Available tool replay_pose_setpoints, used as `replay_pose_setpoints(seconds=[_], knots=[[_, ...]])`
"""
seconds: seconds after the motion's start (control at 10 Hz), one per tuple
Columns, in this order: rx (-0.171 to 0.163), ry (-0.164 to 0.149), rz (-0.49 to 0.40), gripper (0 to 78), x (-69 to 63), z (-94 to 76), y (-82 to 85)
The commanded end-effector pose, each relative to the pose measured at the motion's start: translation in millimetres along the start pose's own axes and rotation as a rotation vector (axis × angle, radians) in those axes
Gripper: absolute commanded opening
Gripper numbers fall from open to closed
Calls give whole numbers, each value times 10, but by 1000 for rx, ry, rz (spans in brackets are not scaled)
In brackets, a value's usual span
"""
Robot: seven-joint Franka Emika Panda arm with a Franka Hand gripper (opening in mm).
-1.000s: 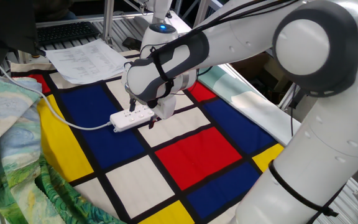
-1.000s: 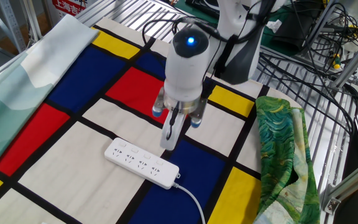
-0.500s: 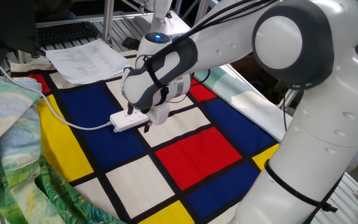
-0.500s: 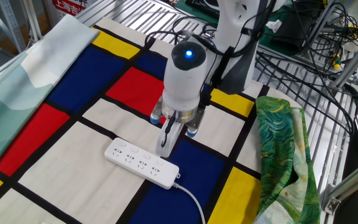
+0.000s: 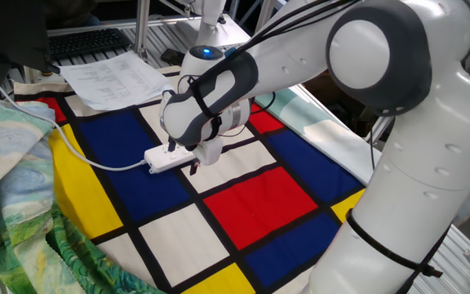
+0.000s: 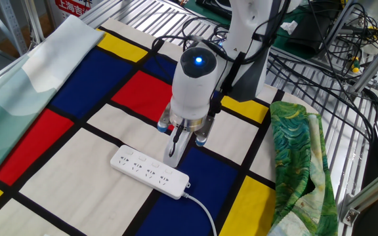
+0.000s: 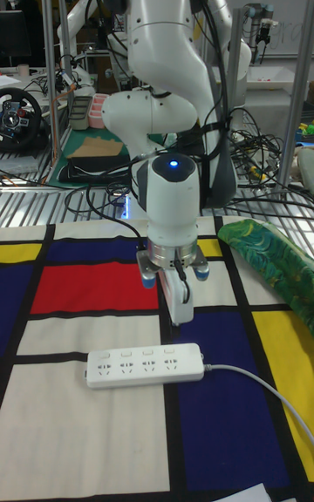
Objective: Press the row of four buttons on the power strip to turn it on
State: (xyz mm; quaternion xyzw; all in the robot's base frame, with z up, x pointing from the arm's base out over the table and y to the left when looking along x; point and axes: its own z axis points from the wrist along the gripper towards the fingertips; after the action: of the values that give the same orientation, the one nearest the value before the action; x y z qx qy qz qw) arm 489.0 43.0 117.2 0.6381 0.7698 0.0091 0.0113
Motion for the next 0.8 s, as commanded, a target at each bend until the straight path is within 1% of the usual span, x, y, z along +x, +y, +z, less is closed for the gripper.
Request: replay_pose_setpoints(seconds=[0.1,0.3,0.6,0.8], knots=[[-13,5,-1,774,-66,80,12],[-16,4,-15,774,-82,129,-3],[-23,13,0,774,-92,152,4],[-29,12,3,774,-96,174,8]])
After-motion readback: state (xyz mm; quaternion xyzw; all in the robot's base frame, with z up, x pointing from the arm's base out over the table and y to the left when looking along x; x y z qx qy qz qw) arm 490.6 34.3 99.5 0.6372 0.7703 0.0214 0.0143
